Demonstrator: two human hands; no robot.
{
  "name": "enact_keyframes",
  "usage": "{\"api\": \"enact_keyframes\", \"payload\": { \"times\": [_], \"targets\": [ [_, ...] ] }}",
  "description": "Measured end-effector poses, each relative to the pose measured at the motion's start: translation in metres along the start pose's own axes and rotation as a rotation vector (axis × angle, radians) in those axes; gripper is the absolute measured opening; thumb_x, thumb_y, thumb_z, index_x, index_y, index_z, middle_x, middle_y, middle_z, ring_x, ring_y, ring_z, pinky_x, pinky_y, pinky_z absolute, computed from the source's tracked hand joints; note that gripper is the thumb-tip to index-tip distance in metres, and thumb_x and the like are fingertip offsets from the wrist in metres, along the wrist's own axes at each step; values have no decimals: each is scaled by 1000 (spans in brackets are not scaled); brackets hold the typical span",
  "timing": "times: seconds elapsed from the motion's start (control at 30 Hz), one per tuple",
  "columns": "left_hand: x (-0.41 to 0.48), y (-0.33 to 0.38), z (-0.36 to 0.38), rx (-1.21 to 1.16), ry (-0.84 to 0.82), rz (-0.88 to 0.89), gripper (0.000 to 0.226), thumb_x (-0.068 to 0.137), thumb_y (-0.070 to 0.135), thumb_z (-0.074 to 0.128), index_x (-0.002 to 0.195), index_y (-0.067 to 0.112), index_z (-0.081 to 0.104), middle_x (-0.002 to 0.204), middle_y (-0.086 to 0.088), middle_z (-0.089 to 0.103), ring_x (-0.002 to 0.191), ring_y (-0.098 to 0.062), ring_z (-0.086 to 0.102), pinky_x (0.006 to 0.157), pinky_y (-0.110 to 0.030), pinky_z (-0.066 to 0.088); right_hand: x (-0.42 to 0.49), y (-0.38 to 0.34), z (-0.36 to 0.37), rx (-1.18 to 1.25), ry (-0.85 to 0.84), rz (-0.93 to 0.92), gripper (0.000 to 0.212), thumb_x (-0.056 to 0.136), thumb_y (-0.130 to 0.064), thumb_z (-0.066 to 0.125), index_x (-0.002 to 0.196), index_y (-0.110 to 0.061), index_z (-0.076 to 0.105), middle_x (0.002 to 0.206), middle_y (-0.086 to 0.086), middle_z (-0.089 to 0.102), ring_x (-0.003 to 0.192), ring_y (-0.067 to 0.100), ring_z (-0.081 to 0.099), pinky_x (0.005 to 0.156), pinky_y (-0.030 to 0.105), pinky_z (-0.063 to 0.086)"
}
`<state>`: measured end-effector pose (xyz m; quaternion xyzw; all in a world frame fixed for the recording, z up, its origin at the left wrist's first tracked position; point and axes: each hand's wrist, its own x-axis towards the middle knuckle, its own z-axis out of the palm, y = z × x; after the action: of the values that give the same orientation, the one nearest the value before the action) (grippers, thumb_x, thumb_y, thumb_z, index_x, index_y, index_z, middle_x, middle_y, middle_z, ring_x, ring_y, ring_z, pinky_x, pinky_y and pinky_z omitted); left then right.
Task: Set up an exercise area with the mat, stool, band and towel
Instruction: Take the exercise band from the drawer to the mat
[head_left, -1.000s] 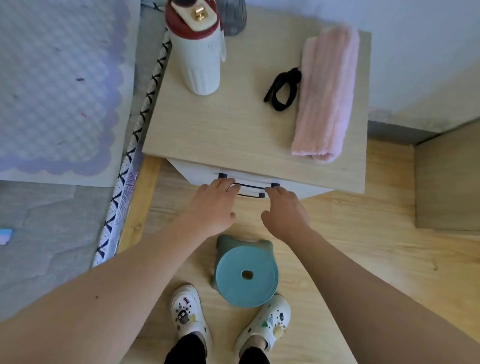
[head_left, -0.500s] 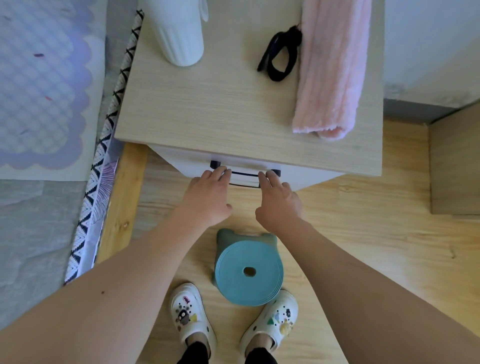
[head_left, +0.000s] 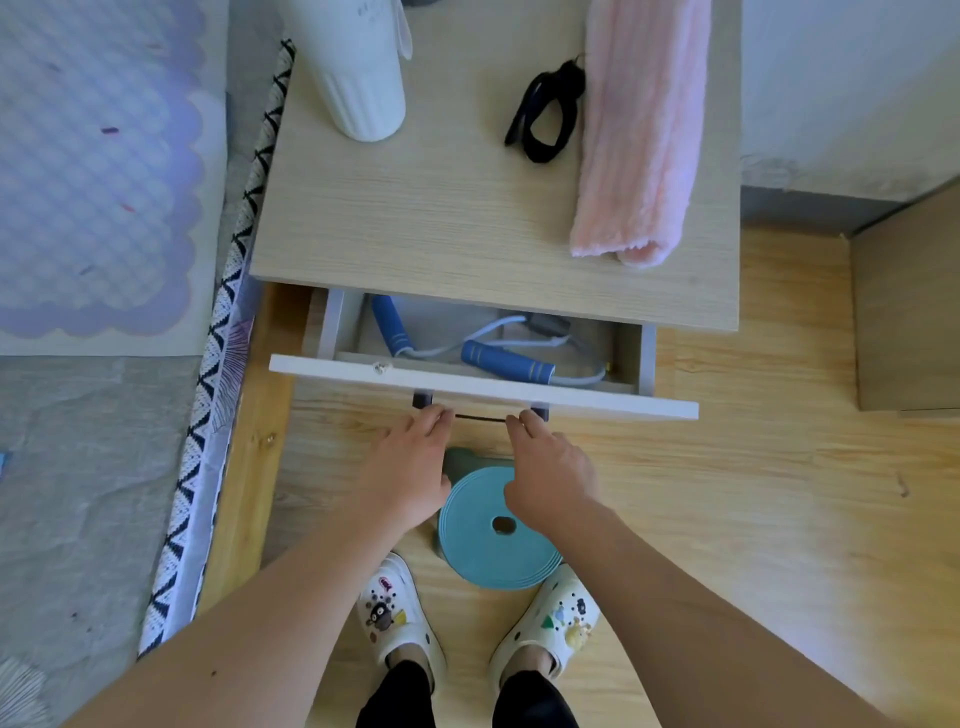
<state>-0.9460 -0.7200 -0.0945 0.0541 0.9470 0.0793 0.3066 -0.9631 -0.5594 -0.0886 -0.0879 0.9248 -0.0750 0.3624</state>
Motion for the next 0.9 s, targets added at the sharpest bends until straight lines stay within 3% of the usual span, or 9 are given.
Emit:
{"api": "enact_keyframes", "payload": {
  "times": [0.2, 0.3, 0.37, 0.47, 0.53, 0.57, 0.73, 0.83, 0.9],
  "targets": [
    [-27, 1, 8, 26, -88, 23, 75, 93, 31, 52, 153, 16, 10, 159, 2, 12, 136, -19, 33, 108, -37, 32, -21, -3, 15, -44, -90, -8, 71, 87, -25, 63, 147, -17, 27, 151, -3, 27, 123, 23, 47, 90, 35, 47],
    [-40, 1, 11, 30, -122, 23, 70, 95, 31, 49, 153, 16, 13, 159, 3, 12, 137, -19, 32, 108, -37, 33, -35, -6, 19, -60, -143, -25, 69, 88, -19, 57, 149, -15, 25, 150, 0, 28, 124, 26, 45, 90, 36, 47],
    [-50, -1, 9, 7, -62, 43, 59, 96, 30, 46, 150, 19, 26, 155, 4, 26, 134, -17, 36, 105, -34, 36, -45, -7, 17, -38, -165, -32, 66, 88, -17, 53, 149, -17, 27, 150, 2, 33, 124, 27, 46, 91, 37, 47],
    [-67, -6, -7, -83, 171, 151, 28, 88, 26, 61, 116, 21, 65, 111, 8, 64, 94, -8, 62, 71, -20, 47, -58, -9, 0, -24, -111, -90, 45, 92, -19, 46, 137, -24, 48, 131, 0, 56, 113, 24, 57, 85, 35, 51],
    [-72, -11, -20, -118, 326, 217, 9, 78, 21, 73, 86, 20, 69, 80, 9, 63, 61, -7, 58, 48, -15, 39, -65, -11, -20, -7, -42, -130, 34, 94, -24, 44, 124, -28, 59, 115, -2, 67, 101, 23, 63, 80, 32, 50],
    [-72, -12, -27, -140, 377, 217, 6, 78, 19, 72, 82, 19, 68, 76, 9, 61, 57, -8, 56, 45, -15, 38, -67, -12, -31, 7, 9, -140, 31, 94, -26, 43, 119, -28, 62, 108, -3, 69, 96, 23, 64, 77, 30, 49],
    [-44, -14, -62, -190, 476, 83, 24, 83, 23, 65, 106, 15, 65, 102, 0, 60, 79, -15, 61, 61, -26, 50, -54, -19, -77, 198, 264, -43, 22, 93, -21, 48, 106, -21, 66, 92, -2, 69, 81, 22, 63, 66, 29, 48],
    [-17, -21, -64, -183, 280, -50, 39, 94, 39, 50, 126, 18, 55, 129, -1, 49, 105, -19, 56, 86, -34, 50, -37, -20, -83, 203, 229, 43, 27, 92, -17, 48, 114, -22, 64, 102, 0, 67, 85, 21, 60, 66, 29, 46],
    [-1, -26, -61, -92, 101, -99, 47, 96, 47, 39, 133, 20, 48, 140, -2, 42, 116, -22, 51, 92, -38, 47, -29, -19, -79, 185, 168, 100, 28, 93, -19, 47, 117, -24, 62, 103, 3, 67, 82, 21, 56, 65, 27, 41]
  ]
}}
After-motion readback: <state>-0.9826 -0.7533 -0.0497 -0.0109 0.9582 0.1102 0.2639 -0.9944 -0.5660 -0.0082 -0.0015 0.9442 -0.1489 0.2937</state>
